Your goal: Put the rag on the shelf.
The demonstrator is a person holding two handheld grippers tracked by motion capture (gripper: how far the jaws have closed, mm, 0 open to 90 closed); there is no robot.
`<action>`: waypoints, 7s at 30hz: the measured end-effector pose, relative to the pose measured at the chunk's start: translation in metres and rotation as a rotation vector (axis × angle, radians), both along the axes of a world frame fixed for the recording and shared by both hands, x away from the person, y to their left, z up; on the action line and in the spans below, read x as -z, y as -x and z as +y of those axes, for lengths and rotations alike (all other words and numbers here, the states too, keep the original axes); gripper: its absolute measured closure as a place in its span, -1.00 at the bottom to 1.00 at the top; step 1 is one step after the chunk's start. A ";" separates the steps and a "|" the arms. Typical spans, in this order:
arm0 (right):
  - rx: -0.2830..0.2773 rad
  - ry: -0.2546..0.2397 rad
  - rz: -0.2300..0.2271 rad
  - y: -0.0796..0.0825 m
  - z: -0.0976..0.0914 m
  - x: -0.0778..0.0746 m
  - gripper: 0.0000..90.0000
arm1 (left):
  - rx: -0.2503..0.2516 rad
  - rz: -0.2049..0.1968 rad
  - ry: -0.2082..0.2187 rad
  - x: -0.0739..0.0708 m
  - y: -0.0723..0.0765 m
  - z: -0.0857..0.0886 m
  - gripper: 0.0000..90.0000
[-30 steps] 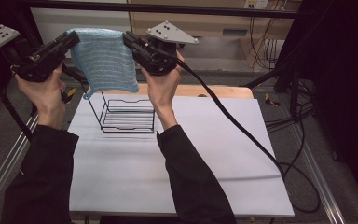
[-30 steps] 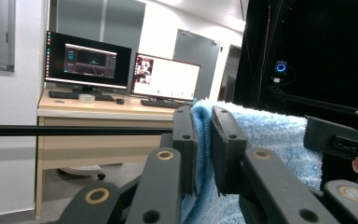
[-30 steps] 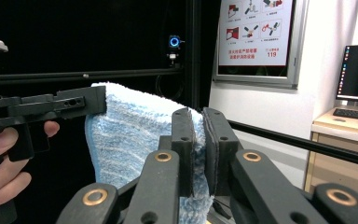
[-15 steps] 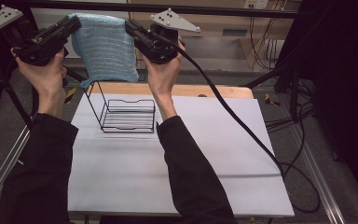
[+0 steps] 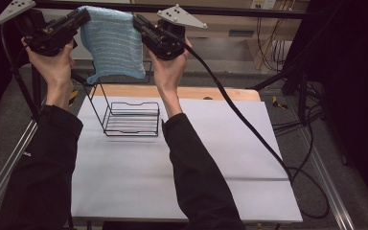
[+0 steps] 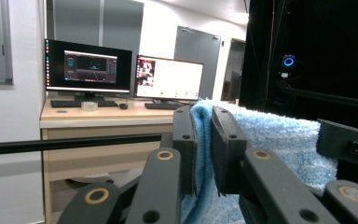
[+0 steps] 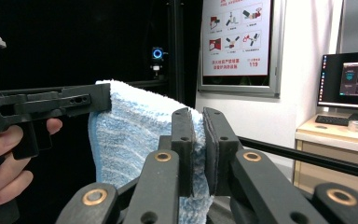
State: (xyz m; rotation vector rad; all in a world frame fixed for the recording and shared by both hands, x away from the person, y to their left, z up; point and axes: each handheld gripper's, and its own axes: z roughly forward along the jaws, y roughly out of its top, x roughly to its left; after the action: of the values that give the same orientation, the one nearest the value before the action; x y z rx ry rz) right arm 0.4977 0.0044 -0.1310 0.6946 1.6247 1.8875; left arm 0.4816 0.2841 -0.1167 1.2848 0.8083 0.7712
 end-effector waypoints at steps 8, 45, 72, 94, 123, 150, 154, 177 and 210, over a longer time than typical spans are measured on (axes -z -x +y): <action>0.007 0.006 -0.004 -0.011 0.002 -0.001 0.87 | 0.002 -0.004 -0.006 0.001 -0.009 0.003 0.79; -0.008 0.236 0.104 -0.006 0.022 0.050 0.86 | 0.043 0.125 -0.004 0.087 0.010 0.029 0.79; -0.092 0.259 0.162 0.011 0.012 0.079 0.84 | 0.107 0.174 -0.085 0.110 0.035 0.033 0.76; -0.184 0.371 0.191 0.024 0.009 0.095 0.84 | 0.118 0.277 -0.107 0.096 0.058 0.041 0.65; -0.258 0.386 0.230 0.030 0.005 0.102 0.59 | 0.115 0.447 -0.324 0.119 0.044 0.011 0.99; -0.177 0.383 0.380 0.000 0.008 0.153 1.00 | 0.065 0.483 -0.321 0.159 0.022 0.005 0.99; -0.182 0.384 0.372 0.002 0.008 0.152 1.00 | 0.071 0.475 -0.321 0.159 0.025 0.005 0.98; -0.221 0.332 0.309 0.035 -0.019 0.114 0.26 | 0.119 0.402 -0.291 0.125 0.057 0.009 0.49; -0.139 0.318 0.427 0.084 -0.173 0.160 -0.93 | 0.201 0.451 -0.353 0.202 0.097 -0.017 -0.74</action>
State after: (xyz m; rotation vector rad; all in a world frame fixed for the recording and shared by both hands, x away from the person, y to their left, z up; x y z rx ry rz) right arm 0.4135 -0.1690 -0.2912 0.9074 2.2304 1.5843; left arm 0.3842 0.2670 -0.3187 1.8676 0.9051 0.4778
